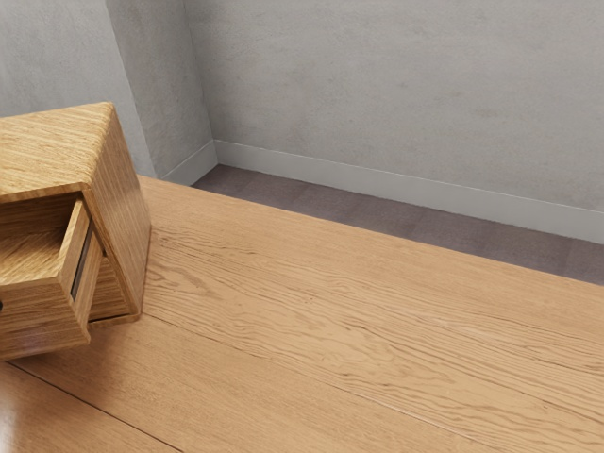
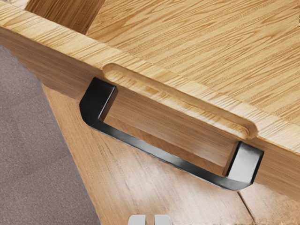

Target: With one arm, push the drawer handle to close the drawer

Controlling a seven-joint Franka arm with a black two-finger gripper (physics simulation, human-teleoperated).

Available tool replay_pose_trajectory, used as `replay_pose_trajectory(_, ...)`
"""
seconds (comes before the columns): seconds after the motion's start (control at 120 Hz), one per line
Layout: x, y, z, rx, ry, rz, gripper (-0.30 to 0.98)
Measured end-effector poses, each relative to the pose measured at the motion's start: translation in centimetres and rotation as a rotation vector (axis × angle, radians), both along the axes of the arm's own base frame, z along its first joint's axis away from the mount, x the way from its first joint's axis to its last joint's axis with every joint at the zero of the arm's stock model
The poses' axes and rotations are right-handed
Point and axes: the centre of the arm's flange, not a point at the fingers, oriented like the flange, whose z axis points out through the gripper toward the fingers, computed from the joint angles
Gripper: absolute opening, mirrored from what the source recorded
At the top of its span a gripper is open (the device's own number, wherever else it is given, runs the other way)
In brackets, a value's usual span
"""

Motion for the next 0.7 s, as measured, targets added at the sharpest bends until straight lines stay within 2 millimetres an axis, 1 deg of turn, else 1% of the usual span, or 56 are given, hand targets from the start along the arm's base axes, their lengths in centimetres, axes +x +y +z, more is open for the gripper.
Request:
replay_pose_trajectory(0.083,-0.8,0.0,-1.1,0.005,0.005,-0.048,-0.09)
replay_pose_trajectory(0.25,-1.1,0.6,-3.5,-0.032,0.035,-0.138,-0.10)
replay_pose_trajectory(0.325,-1.1,0.7,-4.0,-0.033,0.047,-0.168,-0.10)
replay_pose_trajectory(0.45,-1.3,0.6,-4.1,-0.027,0.049,-0.215,-0.10)
replay_pose_trajectory(0.7,-0.5,1.4,-5.9,-0.022,0.068,-0.321,-0.10)
